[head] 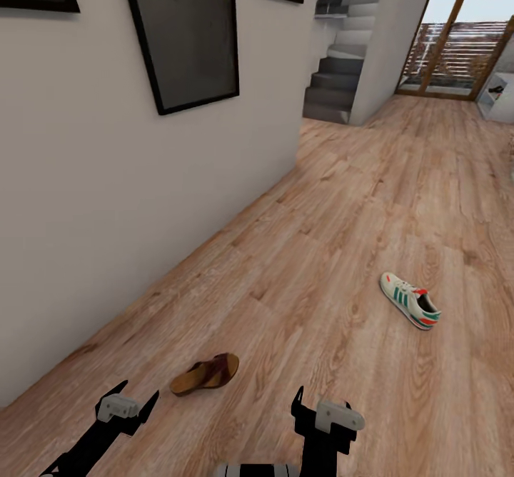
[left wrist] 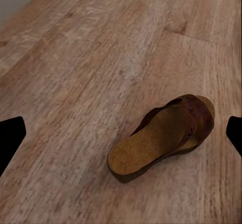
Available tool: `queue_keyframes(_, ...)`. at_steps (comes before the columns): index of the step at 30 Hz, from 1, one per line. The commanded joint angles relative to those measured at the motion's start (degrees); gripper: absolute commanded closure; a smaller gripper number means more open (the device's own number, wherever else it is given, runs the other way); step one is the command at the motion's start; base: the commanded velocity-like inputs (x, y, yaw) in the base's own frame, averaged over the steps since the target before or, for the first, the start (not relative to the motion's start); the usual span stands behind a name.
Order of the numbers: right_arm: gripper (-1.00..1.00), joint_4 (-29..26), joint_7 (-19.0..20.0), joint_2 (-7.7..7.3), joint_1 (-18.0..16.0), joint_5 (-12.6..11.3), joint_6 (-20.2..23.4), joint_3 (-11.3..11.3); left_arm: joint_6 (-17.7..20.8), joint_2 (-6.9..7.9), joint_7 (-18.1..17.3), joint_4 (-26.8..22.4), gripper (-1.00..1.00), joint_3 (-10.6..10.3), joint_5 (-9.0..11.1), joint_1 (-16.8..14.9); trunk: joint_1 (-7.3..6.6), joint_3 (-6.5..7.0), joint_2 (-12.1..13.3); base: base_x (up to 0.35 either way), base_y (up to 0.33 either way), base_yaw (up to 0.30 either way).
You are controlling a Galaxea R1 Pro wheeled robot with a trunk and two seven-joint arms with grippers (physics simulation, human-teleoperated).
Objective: Pick up the two gym shoes and the two sandals from the corridor floor and place them onto the hallstand (shoe rack) in the corridor, making sure they are on the rack and not on the floor. Arrange them so the two gym shoes are next to each other and the two sandals are next to each other.
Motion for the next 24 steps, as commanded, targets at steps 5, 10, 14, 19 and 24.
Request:
queue_keyframes(5, -1.0, -0.03, -0.28, -0.02, -0.07, -0.34, -0.18, 0.13, -0.29, -0.04, -0.21, -0.04, -1.0, 0.24, -0.48, -0.03, -0.01, -0.04, -0.02, 0.0, 0.0, -0.288)
queue_keyframes(10, -1.0, -0.03, -0.28, -0.02, -0.07, -0.34, -0.18, 0.12, -0.29, -0.04, -0.21, -0.04, -1.0, 0.24, -0.48, -0.02, -0.01, -0.04, -0.02, 0.0, 0.0, -0.288)
queue_keyframes(14, -1.0, -0.03, -0.28, -0.02, -0.07, -0.34, -0.19, 0.12, -0.29, -0.04, -0.21, -0.04, -1.0, 0.24, -0.48, -0.04, -0.01, -0.04, -0.02, 0.0, 0.0, -0.288)
queue_keyframes(19, -1.0, -0.03, -0.27, -0.02, -0.07, -0.34, -0.19, 0.14, -0.29, -0.04, -0.21, -0.04, -1.0, 0.24, -0.48, -0.03, -0.01, -0.04, -0.02, 0.0, 0.0, -0.288)
queue_keyframes(24, -1.0, -0.03, -0.26, -0.02, -0.07, -0.34, -0.19, 0.14, -0.29, -0.03, -0.21, -0.04, -1.0, 0.24, -0.48, -0.03, -0.01, -0.04, -0.02, 0.0, 0.0, -0.288)
